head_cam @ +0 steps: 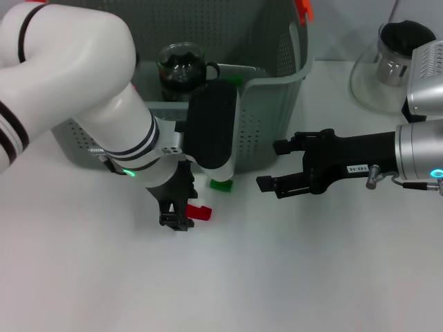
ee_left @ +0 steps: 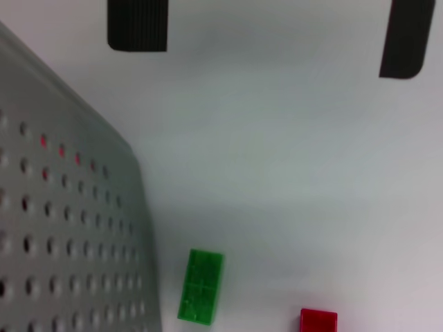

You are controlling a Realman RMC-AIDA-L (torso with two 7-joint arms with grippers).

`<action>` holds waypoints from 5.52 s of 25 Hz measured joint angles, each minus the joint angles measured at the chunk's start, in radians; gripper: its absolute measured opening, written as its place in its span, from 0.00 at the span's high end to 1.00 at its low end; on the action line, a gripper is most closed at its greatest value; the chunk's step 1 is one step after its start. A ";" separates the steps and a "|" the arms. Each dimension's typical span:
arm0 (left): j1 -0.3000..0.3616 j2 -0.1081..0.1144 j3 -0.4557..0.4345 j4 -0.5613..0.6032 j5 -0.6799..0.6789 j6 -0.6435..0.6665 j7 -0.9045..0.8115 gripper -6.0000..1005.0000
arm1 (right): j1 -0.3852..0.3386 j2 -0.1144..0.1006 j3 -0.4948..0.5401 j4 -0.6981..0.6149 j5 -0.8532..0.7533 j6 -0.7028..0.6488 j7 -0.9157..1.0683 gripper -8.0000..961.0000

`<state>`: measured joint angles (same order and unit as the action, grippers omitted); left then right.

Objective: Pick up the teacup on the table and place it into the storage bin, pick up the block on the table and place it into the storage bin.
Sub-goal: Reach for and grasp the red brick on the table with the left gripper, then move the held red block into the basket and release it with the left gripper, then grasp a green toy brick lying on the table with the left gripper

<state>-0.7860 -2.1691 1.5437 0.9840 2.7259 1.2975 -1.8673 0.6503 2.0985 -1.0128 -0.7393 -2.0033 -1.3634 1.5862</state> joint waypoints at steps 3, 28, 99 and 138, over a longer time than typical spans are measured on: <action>-0.004 0.000 0.006 -0.012 0.000 -0.011 0.000 0.50 | -0.001 0.000 -0.001 0.000 0.000 0.002 0.000 0.05; 0.022 -0.001 -0.089 0.110 0.015 0.161 -0.054 0.81 | -0.004 0.000 0.002 -0.004 0.001 0.007 0.000 0.05; 0.230 0.021 -0.765 0.402 -0.784 0.529 -0.117 0.16 | 0.021 -0.005 -0.011 0.007 -0.102 -0.041 -0.031 0.05; 0.398 0.006 -0.823 0.182 -0.785 0.724 0.246 0.04 | 0.174 0.014 -0.397 0.241 0.082 0.370 -0.047 0.05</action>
<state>-0.3884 -2.1630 0.7210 1.1659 1.9410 2.0219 -1.6211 0.8245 2.1122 -1.4099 -0.4986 -1.9215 -0.9938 1.5388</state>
